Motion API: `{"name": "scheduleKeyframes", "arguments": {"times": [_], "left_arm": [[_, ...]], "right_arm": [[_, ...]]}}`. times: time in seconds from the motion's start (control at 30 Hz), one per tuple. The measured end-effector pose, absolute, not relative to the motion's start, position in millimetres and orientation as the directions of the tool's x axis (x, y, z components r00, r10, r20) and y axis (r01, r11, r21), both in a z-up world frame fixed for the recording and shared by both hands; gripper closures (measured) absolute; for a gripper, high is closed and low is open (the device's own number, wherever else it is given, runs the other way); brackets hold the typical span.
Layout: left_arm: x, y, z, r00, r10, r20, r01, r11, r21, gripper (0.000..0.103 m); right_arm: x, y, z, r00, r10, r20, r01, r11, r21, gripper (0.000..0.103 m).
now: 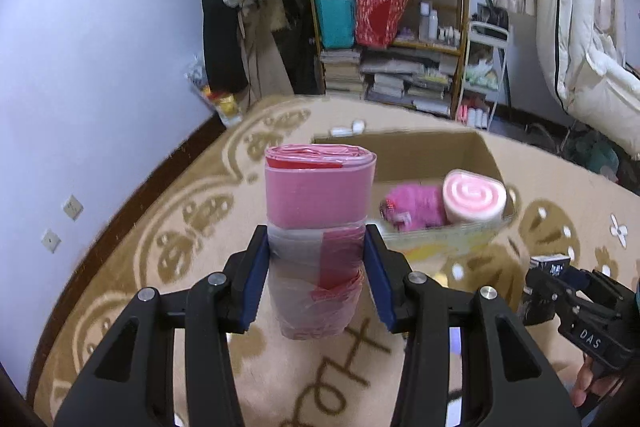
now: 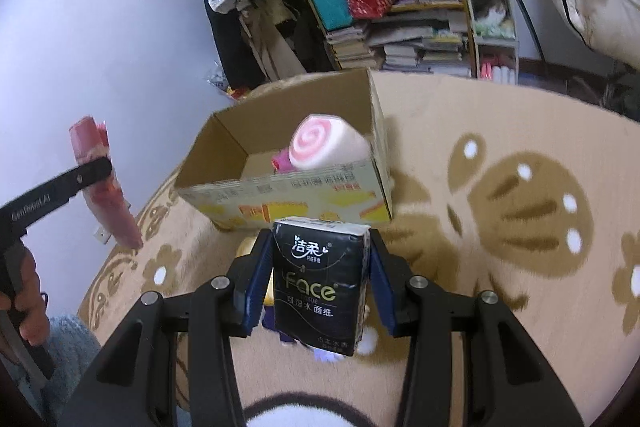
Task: Organize soft objects
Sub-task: 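Lift the black tissue pack with the right tool while the left tool lifts the pink roll, then drop the black tissue pack and pink roll into the box, opening both tools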
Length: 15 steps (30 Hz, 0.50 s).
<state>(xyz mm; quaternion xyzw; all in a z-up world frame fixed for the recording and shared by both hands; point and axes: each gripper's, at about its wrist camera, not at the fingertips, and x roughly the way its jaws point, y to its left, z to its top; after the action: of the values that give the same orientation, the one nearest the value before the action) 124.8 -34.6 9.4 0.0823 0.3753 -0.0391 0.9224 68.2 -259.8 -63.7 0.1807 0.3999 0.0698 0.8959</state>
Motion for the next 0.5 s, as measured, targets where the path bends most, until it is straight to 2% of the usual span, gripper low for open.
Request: {"name": "scheduleKeyframes", "arguments": {"times": [0.23, 0.37, 0.5], "left_arm": [[154, -33, 37, 0.727, -0.062, -0.684, 0.153, 0.985, 0.074, 0.059], [171, -40, 37, 0.733, -0.038, -0.680, 0.158, 0.981, 0.116, 0.059], [190, -45, 31, 0.723, -0.078, -0.687, 0.173, 0.982, 0.071, 0.058]], "right_arm": [[103, -263, -38, 0.711, 0.288, -0.642, -0.007, 0.915, 0.403, 0.055], [126, -261, -27, 0.722, 0.298, -0.624, -0.026, 0.914, 0.406, 0.054], [151, -257, -24, 0.719, 0.313, -0.620, -0.048, 0.913, 0.405, 0.054]]}}
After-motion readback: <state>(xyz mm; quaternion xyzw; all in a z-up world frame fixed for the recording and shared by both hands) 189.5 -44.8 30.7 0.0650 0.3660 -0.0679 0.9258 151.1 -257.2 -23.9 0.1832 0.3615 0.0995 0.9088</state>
